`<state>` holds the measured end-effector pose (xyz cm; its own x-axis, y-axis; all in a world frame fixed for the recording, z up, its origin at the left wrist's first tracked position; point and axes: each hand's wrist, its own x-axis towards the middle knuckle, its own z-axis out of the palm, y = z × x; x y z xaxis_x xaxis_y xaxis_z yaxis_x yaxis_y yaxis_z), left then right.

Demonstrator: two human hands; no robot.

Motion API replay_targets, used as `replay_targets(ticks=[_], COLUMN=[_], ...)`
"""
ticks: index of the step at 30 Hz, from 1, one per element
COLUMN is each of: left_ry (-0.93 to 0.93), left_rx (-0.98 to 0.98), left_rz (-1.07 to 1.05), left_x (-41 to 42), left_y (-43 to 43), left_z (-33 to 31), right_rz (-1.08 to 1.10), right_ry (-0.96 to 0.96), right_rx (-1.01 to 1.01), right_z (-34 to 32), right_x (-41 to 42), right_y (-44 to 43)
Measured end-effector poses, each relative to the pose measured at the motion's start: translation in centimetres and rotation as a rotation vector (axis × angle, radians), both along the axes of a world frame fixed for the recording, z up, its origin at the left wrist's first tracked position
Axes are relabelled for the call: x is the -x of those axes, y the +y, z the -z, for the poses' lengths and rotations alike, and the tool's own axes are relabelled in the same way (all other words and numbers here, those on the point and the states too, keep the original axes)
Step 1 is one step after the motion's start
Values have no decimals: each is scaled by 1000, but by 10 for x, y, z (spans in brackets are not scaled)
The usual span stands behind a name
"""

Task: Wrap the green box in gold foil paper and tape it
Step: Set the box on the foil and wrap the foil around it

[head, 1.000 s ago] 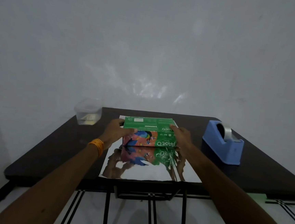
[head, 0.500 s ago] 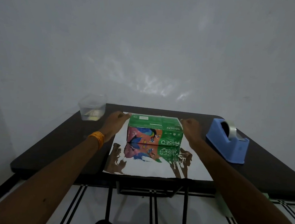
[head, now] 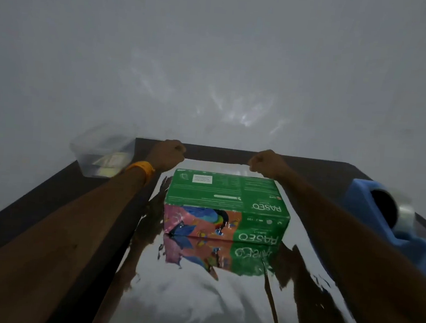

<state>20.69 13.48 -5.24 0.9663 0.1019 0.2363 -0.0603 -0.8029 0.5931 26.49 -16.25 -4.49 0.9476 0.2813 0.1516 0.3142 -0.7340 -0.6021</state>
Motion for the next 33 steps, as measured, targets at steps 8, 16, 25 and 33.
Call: replay_targets(ticks=[8, 16, 25, 33], left_ry=[203, 155, -272, -476], left_rx=[-306, -472, -159, -79], left_rz=[67, 82, 80, 141], left_x=[-64, -69, -18, 59], left_y=[-7, -9, -3, -8], left_z=[29, 27, -8, -34], right_rz=[-109, -26, 6, 82], right_ry=[-45, -81, -303, -626], right_rx=[330, 559, 261, 353], right_z=[19, 28, -23, -39], right_x=[-52, -70, -5, 68], right_y=[15, 18, 5, -16])
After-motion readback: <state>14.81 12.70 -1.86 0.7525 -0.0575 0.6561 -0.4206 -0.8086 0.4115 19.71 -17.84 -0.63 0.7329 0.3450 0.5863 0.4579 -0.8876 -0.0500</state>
